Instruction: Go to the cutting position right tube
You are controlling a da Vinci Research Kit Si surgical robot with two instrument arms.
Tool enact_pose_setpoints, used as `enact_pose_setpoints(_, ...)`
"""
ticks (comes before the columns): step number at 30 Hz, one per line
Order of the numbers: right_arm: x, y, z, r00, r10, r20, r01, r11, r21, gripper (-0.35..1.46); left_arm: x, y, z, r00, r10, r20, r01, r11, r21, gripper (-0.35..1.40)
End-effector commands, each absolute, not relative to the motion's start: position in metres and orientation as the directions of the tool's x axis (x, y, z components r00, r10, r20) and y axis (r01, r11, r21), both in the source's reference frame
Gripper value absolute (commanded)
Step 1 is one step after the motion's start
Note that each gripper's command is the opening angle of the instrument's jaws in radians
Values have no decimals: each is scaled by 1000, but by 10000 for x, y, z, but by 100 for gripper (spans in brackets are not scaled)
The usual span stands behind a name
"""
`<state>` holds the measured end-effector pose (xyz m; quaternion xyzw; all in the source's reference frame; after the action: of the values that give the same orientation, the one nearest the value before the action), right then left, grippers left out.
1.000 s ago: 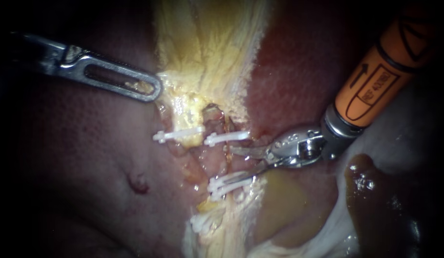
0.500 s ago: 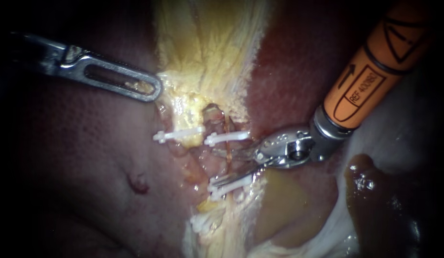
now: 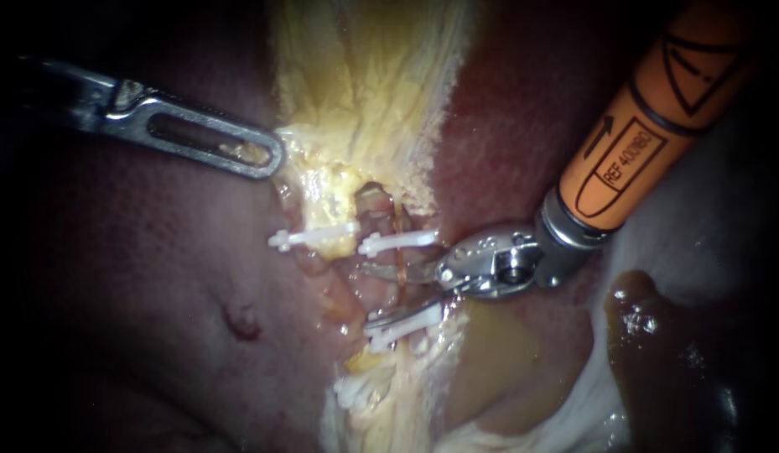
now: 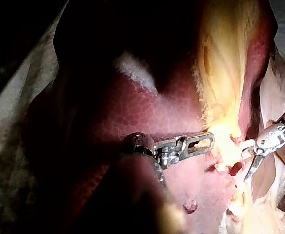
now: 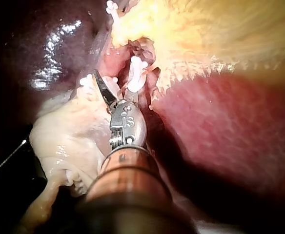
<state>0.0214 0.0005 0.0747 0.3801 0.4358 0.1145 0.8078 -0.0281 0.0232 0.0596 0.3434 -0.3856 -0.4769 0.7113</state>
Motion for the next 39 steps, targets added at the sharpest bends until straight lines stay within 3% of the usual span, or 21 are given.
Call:
enact_pose_setpoints(1, 214, 5, 745, 589, 516, -621, 155, 682, 714, 143, -280, 232, 596, 248, -943, 221, 413, 309, 857, -35)
enact_pose_setpoints(12, 223, 6, 745, 557, 522, -646, 225, 654, 722, 140, -280, 233, 597, 248, -943, 221, 413, 309, 857, -35)
enact_pose_setpoints(29, 236, 9, 757, 545, 544, -638, 222, 641, 735, 138, -280, 233, 598, 248, -943, 221, 413, 309, 856, -35)
enact_pose_setpoints(39, 240, 8, 757, 528, 558, -640, 257, 614, 747, 140, -280, 234, 598, 248, -943, 221, 413, 309, 856, -35)
